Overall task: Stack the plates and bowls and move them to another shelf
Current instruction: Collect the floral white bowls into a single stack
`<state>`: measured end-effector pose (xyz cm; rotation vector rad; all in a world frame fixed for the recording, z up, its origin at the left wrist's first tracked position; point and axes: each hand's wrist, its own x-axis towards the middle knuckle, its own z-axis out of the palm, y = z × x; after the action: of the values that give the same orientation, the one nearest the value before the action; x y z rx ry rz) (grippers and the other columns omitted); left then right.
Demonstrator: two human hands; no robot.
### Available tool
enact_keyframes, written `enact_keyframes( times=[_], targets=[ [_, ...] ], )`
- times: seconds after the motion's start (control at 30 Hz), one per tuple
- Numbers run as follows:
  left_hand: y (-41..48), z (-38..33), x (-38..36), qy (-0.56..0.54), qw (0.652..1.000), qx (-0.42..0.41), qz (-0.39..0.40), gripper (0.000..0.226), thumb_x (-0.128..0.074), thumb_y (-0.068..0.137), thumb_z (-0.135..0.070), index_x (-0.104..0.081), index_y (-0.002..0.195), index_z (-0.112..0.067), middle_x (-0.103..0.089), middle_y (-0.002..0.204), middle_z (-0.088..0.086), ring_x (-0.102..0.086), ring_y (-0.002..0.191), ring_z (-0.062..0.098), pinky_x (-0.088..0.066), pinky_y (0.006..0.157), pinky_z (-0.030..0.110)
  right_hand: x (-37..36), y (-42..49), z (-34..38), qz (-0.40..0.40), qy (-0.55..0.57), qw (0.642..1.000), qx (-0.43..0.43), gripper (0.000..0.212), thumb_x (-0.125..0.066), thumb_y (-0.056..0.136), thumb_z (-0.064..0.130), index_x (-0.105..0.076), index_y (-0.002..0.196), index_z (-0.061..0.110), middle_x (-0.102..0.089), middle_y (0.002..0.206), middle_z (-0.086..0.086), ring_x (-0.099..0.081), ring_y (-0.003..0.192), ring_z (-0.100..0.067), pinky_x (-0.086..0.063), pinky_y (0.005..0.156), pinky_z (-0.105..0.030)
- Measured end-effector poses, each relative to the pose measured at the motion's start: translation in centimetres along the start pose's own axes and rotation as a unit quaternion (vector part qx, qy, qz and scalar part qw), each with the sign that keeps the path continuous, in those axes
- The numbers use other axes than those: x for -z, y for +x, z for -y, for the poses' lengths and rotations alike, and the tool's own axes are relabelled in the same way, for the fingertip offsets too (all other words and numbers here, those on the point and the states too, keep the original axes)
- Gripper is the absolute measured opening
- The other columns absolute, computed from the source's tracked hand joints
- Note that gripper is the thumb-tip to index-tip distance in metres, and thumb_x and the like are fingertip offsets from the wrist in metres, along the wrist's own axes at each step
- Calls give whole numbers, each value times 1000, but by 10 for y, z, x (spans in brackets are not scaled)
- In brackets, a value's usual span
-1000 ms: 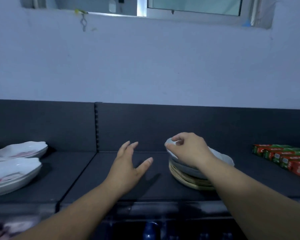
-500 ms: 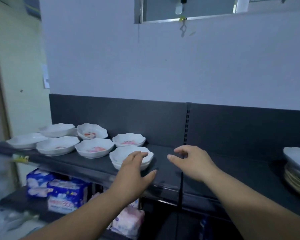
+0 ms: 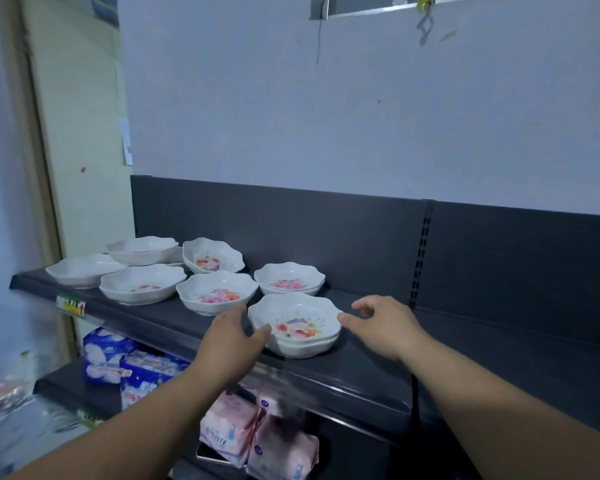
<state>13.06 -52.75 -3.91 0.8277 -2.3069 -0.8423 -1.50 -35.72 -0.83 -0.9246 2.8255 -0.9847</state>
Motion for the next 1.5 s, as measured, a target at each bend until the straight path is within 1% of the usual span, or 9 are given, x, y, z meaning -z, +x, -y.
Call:
enact_keyframes(
  times=[0.1,0.2,0.3,0.4,0.7,0.9,1.07,1.4,1.5],
  targets=[
    [20,1,-4,8,999,46,16,48,-54,92,-41,-50,133,-16,-61,126,6,-57,110,23,-37,79,25,-1,16,-4,9,3,1000,-2,57,-61,87,53,-57,134,21,-55,138,4,-54,122,-15,-37,85,-21],
    [37,4,-7,62,997,54,10,28,-51,92,-42,-63,87,-18,-68,84,2,-58,77,17,-39,64,26,-1,28,-8,18,0,1000,1,56,-61,88,52,-57,134,20,-56,138,4,-54,123,-16,-39,87,-22],
    [48,5,-9,124,991,47,-18,38,-56,89,-35,-46,57,-16,-51,54,-2,-48,55,15,-32,48,26,0,36,-10,27,-1,1000,6,55,-62,87,52,-59,132,21,-57,138,5,-54,124,-15,-40,88,-23],
    [57,0,-11,166,985,41,-8,31,-58,84,-32,-54,59,-14,-60,59,4,-53,58,19,-37,50,26,2,40,-13,34,4,999,10,53,-63,87,52,-60,130,22,-58,136,7,-55,122,-14,-39,83,-22],
    [77,-21,-22,279,956,54,72,34,-57,82,-39,-48,60,-15,-51,62,-1,-45,57,9,-33,49,23,13,47,-22,51,4,999,9,48,-65,87,49,-62,125,21,-61,127,7,-55,100,-11,-43,83,-23],
    [74,-30,-17,298,948,71,82,29,-56,85,-34,-45,65,-16,-49,66,-2,-52,76,18,-36,55,22,15,48,-27,55,11,998,7,51,-66,85,51,-61,127,22,-59,130,6,-57,105,-13,-42,83,-23],
    [76,-28,-17,312,942,71,98,32,-54,86,-38,-44,65,-17,-48,66,-2,-52,76,18,-38,61,22,14,50,-28,57,5,998,5,49,-66,84,51,-62,125,23,-60,129,6,-57,114,-13,-41,85,-21],
    [87,-25,-7,192,976,59,80,28,-47,90,-27,-45,66,-14,-49,65,0,-45,59,13,-33,50,22,11,54,-12,38,-2,999,-16,49,-66,84,51,-64,124,22,-62,128,6,-58,116,-14,-42,86,-21],
    [95,-26,9,154,984,55,72,34,-48,91,-29,-42,61,-14,-44,62,0,-44,56,16,-33,48,22,14,55,2,5,4,1000,-17,52,-64,86,48,-67,119,8,-66,125,-8,-61,116,-25,-51,93,-33]
  ],
)
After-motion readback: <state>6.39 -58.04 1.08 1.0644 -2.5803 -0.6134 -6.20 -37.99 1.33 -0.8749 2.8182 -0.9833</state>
